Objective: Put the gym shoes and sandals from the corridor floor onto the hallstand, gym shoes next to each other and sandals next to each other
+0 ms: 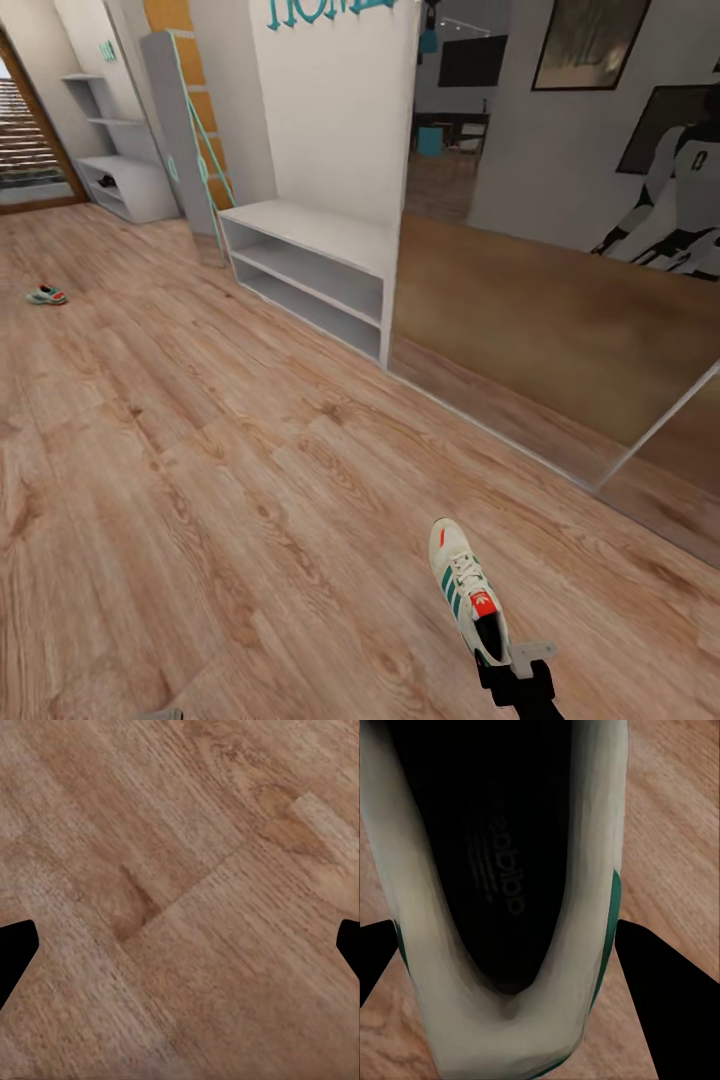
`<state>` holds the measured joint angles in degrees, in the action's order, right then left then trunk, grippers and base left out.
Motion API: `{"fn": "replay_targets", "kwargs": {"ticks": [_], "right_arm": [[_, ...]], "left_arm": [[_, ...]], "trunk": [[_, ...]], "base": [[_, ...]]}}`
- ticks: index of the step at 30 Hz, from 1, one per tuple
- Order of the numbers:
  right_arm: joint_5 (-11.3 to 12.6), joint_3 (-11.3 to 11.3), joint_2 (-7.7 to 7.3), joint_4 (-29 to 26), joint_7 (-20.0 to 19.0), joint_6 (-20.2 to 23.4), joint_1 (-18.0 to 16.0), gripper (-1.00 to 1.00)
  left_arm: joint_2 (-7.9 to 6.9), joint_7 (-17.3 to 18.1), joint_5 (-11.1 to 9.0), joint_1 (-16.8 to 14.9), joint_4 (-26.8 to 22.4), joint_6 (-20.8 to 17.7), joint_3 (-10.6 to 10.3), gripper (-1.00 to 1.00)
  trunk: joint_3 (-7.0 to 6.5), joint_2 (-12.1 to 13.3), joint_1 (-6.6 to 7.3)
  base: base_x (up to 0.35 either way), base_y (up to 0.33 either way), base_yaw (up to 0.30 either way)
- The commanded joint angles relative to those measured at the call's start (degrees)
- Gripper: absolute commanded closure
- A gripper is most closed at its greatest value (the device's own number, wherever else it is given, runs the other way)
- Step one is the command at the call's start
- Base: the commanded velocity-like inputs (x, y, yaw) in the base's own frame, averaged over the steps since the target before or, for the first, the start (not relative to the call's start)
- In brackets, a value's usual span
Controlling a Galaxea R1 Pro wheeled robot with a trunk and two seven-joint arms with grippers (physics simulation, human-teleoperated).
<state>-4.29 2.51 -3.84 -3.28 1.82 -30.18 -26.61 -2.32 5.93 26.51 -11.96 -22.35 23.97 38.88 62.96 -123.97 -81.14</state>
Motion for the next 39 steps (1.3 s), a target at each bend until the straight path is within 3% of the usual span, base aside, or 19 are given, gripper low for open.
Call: {"fn": "replay_targets", "kwargs": {"ticks": [1, 18, 27, 39], "right_arm": [[-0.3, 0.2, -0.02, 0.0, 0.2, -0.1, 0.0, 1.00], [-0.3, 0.2, -0.02, 0.0, 0.2, -0.1, 0.0, 1.00], [-0.3, 0.2, -0.02, 0.0, 0.2, -0.1, 0.0, 1.00], [-0.3, 0.2, -0.04, 0.1, 0.2, -0.1, 0.0, 1.00]], "left_arm": [[0.03, 0.5, 0.2, -0.1, 0.0, 0.4, 0.5, -1.00], [0.02, 0.5, 0.2, -0.1, 0.0, 0.8, 0.5, -1.00], [0.02, 0.4, 0.2, -0.1, 0.0, 0.9, 0.5, -1.00], [-0.05, 0.4, 0.1, -0.1, 0.0, 0.9, 0.6, -1.00]], "trunk": [[-0.02, 0.0, 0.01], [-1.00, 0.0, 0.01], [-3.14, 3.6, 1.99], [-3.87, 3.6, 1.99]], "base": [[0.000, 0.000, 0.229], [0.000, 0.000, 0.222], [0.000, 0.000, 0.219], [0.000, 0.000, 0.214]]}}
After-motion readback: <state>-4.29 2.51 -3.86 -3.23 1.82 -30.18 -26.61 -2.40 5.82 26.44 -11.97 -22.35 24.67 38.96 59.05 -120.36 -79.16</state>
